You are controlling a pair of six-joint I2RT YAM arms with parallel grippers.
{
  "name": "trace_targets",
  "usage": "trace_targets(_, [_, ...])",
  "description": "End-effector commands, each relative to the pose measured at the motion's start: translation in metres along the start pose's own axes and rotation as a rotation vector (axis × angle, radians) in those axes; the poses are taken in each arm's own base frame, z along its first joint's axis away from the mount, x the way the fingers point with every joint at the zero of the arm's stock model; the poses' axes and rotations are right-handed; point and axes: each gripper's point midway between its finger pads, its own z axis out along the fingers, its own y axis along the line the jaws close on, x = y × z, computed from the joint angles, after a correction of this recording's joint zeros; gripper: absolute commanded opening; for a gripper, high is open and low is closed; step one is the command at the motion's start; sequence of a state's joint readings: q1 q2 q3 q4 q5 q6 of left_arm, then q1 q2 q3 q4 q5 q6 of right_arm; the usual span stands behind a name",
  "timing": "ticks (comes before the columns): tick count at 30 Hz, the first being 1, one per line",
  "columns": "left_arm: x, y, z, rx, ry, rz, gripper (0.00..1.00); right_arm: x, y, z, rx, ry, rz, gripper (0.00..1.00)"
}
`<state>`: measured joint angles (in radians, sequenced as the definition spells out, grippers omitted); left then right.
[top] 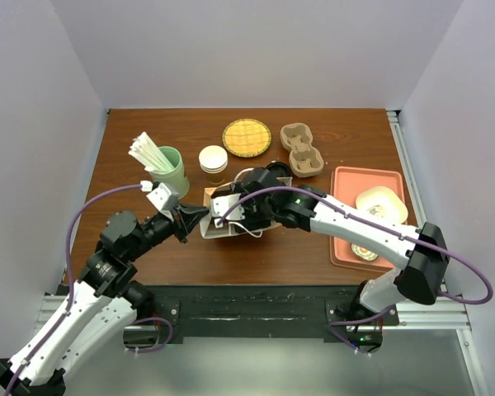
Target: Pack the takeout coffee
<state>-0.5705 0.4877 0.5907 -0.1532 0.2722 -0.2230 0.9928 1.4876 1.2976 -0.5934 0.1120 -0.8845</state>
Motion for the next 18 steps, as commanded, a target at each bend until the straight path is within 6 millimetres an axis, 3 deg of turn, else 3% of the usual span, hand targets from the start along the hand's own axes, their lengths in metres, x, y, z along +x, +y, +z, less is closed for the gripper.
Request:
trace_targets(1, [-0.008,-0.008,0.003,0.056,-0.034,0.044,0.00,0.003,0.009,0.000,-0.015,-0.011,-0.035,0.39])
trace_targets(18, [-0.011,-0.024,0.003,0.128,-0.008,-0.023,0.00,0.016,0.001,0.022,0.081,0.049,-0.024,0.38])
